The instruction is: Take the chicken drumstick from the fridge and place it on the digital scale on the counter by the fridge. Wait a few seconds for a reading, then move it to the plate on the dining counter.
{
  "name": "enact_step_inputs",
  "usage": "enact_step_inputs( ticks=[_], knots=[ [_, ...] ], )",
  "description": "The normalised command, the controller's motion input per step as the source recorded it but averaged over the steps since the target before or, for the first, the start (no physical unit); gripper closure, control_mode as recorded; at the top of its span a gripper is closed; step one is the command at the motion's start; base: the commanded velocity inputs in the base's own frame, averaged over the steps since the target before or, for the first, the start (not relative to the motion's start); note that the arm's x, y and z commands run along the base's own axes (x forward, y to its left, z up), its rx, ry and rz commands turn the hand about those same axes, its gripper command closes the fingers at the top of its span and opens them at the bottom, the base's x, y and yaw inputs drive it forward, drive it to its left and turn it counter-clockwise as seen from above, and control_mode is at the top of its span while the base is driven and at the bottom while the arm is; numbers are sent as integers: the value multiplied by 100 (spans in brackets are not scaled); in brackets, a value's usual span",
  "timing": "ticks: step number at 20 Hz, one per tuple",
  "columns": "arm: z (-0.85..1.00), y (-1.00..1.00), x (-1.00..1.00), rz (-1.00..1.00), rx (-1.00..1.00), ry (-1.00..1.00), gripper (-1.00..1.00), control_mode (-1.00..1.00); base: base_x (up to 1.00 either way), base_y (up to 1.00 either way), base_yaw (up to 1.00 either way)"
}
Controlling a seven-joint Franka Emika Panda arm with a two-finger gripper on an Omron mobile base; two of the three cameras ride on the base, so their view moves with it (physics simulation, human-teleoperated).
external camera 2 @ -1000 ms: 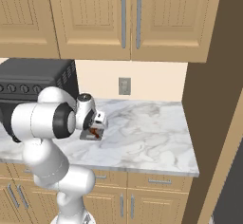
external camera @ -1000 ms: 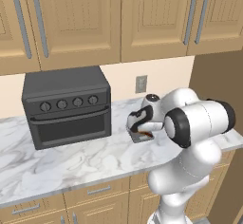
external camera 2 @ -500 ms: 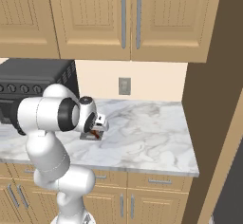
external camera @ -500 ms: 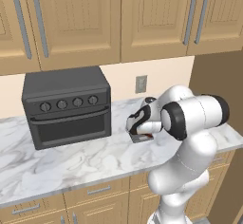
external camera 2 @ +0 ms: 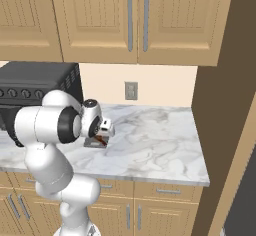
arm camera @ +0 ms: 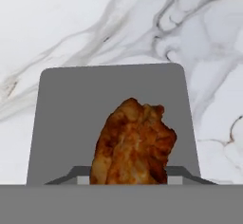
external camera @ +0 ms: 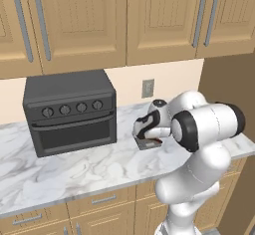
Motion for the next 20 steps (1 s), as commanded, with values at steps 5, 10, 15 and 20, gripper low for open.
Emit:
enact_step_inputs(
  ticks=[5,10,15,20],
  knots=[
    [66,0,-43,0,0,-3,100,-100,0,0,0],
    [100,0,-84,0,2,-6,100,-100,0,0,0],
    [100,0,-100,0,4,-1,100,-100,0,0,0],
    [95,0,-100,-2,5,0,100,-100,0,0,0]
  ],
)
